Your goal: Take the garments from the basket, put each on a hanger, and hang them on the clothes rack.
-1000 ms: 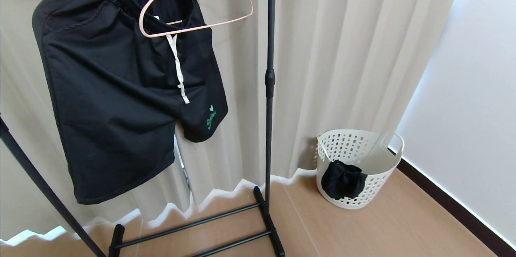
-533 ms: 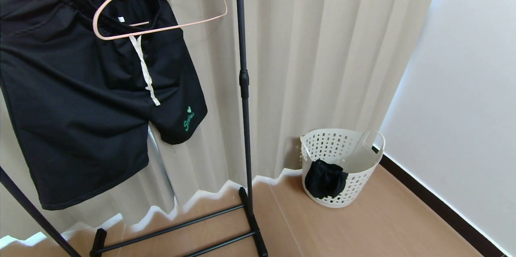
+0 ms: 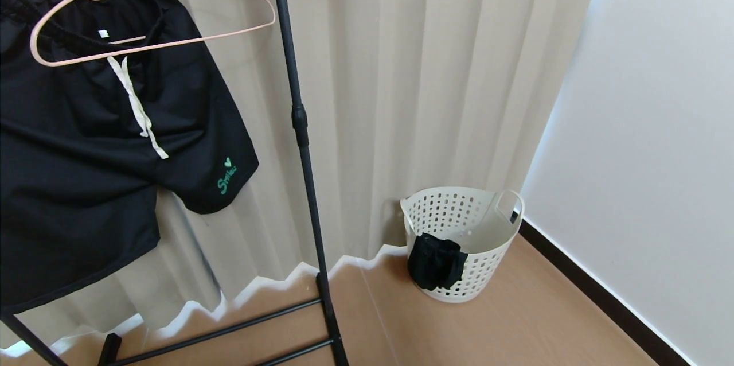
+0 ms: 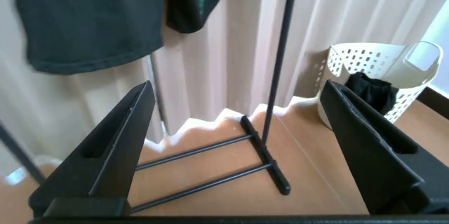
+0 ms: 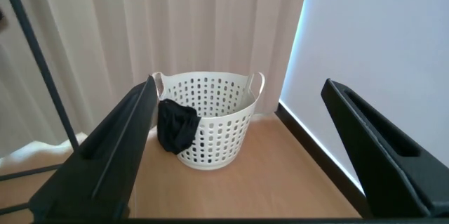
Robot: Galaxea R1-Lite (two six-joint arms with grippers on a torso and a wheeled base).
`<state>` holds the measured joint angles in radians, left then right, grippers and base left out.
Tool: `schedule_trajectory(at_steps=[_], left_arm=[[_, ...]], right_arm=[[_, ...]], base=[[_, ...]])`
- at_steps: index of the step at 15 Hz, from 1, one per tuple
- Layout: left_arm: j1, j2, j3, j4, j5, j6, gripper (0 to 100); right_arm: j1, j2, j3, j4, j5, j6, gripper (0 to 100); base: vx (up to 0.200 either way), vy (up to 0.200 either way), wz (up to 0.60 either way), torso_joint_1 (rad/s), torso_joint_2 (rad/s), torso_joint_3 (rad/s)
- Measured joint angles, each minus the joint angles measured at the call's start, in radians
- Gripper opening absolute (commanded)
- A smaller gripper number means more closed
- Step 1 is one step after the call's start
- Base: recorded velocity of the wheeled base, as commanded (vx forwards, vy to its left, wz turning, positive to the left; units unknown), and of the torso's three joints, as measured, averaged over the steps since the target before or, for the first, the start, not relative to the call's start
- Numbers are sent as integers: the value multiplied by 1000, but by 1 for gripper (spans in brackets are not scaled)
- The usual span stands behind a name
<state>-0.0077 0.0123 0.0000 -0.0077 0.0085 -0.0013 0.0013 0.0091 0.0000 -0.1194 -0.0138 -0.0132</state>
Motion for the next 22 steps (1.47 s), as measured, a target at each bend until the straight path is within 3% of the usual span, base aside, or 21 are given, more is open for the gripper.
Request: schedule_trajectory(at_steps=[4, 7, 22], left_arm=[[-1, 0, 0, 1, 1, 0, 100], [0, 0, 0, 1, 1, 0, 100], [0, 1, 0, 2, 0, 10, 100]], right_arm=[[0, 0, 0, 1, 1, 0, 100], [0, 0, 0, 1, 0, 0, 100], [0, 0, 0, 2, -3, 0, 100]], base=[[200, -200, 0, 5, 1, 1], [0, -200, 0, 5, 4, 2], [0, 0, 0, 0, 0, 0]])
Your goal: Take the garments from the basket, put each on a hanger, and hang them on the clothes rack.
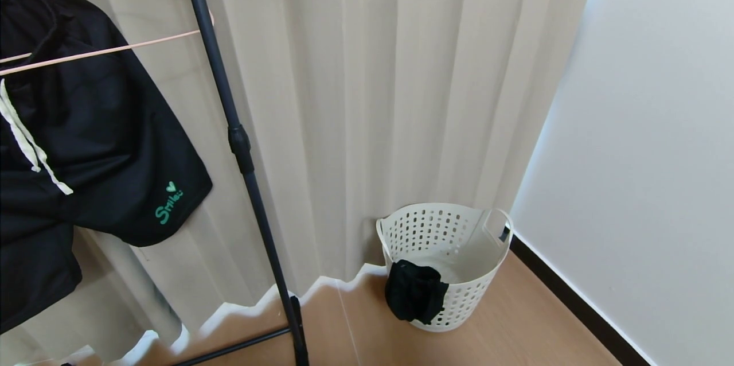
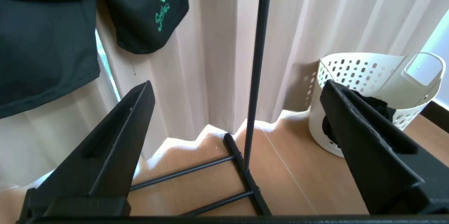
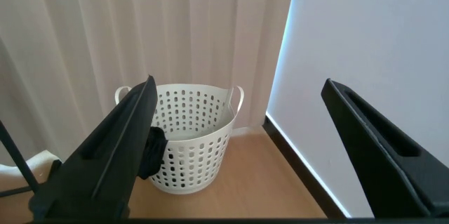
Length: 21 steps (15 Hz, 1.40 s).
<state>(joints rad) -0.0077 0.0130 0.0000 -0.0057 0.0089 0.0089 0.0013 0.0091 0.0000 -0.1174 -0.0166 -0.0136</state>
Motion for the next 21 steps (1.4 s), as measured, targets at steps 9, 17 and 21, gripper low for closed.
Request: schedule_trajectory(at_steps=[9, 17, 21], left_arm=[[0, 0, 0, 0, -1, 0, 100], [0, 0, 0, 0, 0, 0, 100], [0, 0, 0, 0, 0, 0, 100]], right_arm=[[0, 0, 0, 0, 0, -1, 100], [0, 0, 0, 0, 0, -2, 100], [0, 0, 0, 0, 0, -2, 100]], base=[[0, 0, 0, 1, 42, 26], [0, 0, 0, 5, 7, -179], [0, 0, 0, 6, 5, -199]])
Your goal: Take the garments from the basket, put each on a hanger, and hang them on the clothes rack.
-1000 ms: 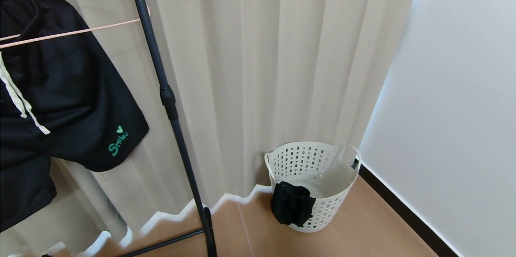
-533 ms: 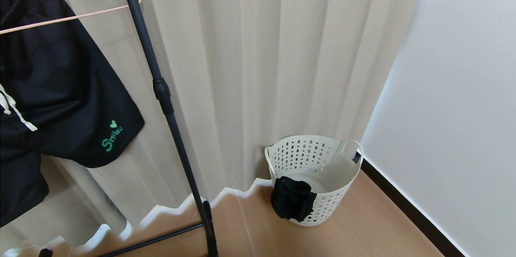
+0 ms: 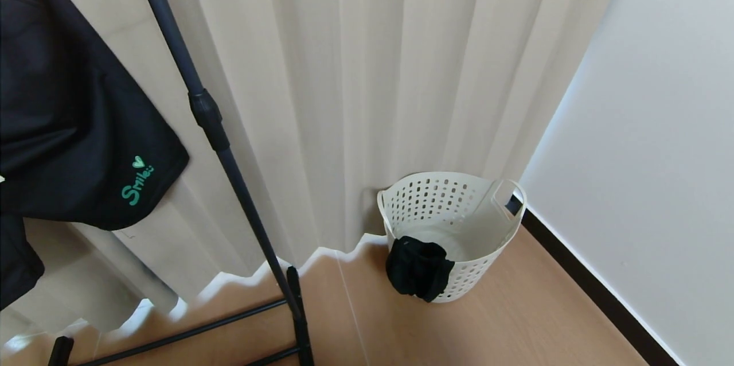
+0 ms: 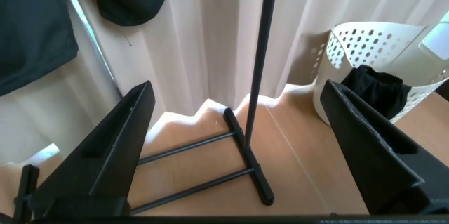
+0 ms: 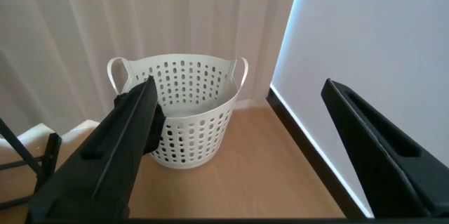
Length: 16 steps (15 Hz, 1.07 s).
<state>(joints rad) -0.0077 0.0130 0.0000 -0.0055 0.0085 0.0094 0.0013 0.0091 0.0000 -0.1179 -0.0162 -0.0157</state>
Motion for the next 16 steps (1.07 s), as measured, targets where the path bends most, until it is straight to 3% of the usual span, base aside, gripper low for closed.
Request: schedule_trajectory(at_steps=[16], left_arm=[[0, 1, 0, 0, 7, 5, 100]], right_arm=[[0, 1, 0, 3, 6, -3, 100]], base=[[0, 0, 0, 2, 4, -196]])
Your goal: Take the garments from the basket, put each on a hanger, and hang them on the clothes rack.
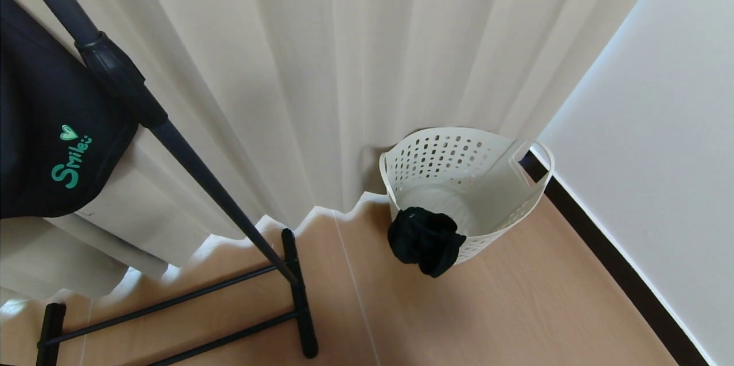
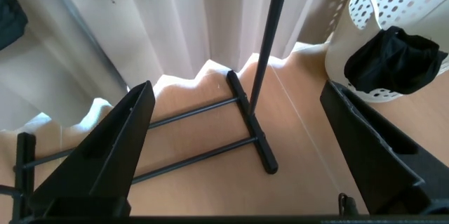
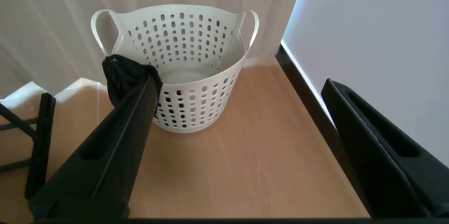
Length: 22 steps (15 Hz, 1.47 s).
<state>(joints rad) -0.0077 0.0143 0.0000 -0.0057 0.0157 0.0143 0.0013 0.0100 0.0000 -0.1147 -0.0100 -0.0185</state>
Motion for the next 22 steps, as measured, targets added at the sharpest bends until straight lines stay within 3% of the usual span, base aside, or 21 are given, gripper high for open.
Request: schedule_trajectory(at_steps=[6, 11, 16, 22], left_arm=[[0, 0, 0, 0, -2, -10, 100], [1, 0, 0, 0, -1, -11, 100], [1, 0, 0, 0, -1, -11, 100], [1, 0, 0, 0, -1, -11, 100]], right_arm=[[12, 26, 0, 21, 0, -1, 100], [163, 287, -13, 25, 16, 3, 100], [341, 672, -197, 13, 63, 3, 100], [397, 1088, -521, 15, 80, -116, 100]], base=[[0, 0, 0, 2, 0, -93], [0, 0, 0, 0, 0, 0], [0, 0, 0, 0, 0, 0], [0, 0, 0, 0, 0, 0]])
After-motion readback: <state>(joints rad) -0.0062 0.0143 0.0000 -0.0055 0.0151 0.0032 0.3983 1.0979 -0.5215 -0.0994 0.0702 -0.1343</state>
